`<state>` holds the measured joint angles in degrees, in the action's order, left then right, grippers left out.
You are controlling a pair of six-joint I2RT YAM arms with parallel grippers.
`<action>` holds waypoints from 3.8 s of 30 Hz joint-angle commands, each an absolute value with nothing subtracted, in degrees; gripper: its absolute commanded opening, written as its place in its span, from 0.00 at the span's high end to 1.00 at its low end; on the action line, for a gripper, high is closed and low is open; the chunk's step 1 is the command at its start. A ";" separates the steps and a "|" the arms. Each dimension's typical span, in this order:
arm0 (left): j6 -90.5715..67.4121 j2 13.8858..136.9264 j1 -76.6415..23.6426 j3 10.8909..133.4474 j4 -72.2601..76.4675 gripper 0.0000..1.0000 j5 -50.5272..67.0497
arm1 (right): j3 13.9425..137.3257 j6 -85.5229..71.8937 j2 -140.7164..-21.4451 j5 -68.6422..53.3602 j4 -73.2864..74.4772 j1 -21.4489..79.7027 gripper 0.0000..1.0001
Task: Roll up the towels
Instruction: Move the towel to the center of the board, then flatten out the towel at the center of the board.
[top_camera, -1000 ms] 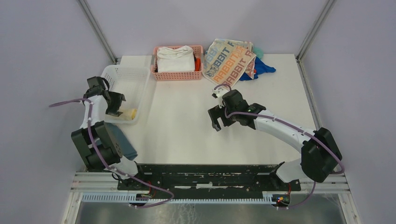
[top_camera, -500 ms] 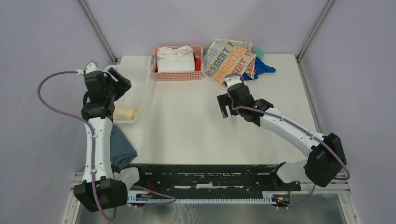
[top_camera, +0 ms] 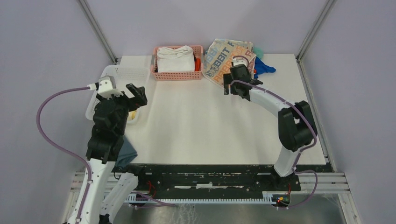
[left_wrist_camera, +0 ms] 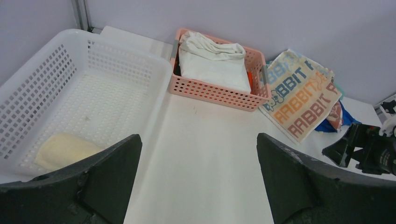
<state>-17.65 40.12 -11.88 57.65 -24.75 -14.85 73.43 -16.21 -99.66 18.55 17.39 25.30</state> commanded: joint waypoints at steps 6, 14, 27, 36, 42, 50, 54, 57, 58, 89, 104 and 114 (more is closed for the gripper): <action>-14.44 39.03 -12.43 46.77 -12.69 0.01 -12.42 | 92.42 -22.40 -119.21 19.76 13.88 22.41 0.14; -13.40 39.78 -12.48 45.52 -13.95 0.01 -14.31 | 104.57 -26.09 -130.66 23.33 23.19 22.40 0.19; -13.45 40.10 -12.48 45.02 -14.64 0.01 -15.77 | 113.73 -29.69 -139.19 26.57 37.30 22.33 0.58; -13.88 39.19 -12.51 44.39 -13.92 0.01 -13.96 | 97.08 -26.72 -119.41 25.64 32.63 22.34 0.99; -14.22 38.48 -12.54 43.90 -13.14 0.01 -11.38 | 83.05 -26.83 -102.16 23.41 33.30 30.62 1.00; -14.96 38.49 -13.18 43.50 -12.18 0.01 -6.33 | 76.41 -33.05 -98.91 9.83 29.62 50.42 0.93; -17.99 39.64 -13.28 44.10 -13.09 0.00 -3.18 | 82.70 -27.33 -102.76 2.98 30.28 56.64 0.75; -20.91 40.92 -13.34 44.61 -14.54 0.02 -0.84 | 83.58 -26.41 -101.88 2.50 31.18 57.08 0.63; -21.65 41.39 -13.30 44.71 -15.20 0.02 -0.24 | 82.92 -25.44 -100.80 4.43 31.46 56.96 0.57; -29.29 67.32 -35.11 45.73 -18.54 0.17 3.62 | 68.10 -32.62 -106.91 4.02 27.42 17.75 0.46; -12.61 75.19 -53.38 57.52 -42.94 0.26 -21.75 | 67.36 -30.90 -95.25 9.56 28.47 11.54 0.37; -9.24 81.59 -57.15 60.18 -47.86 0.37 -28.89 | 64.09 -31.52 -92.05 10.37 27.22 7.69 0.35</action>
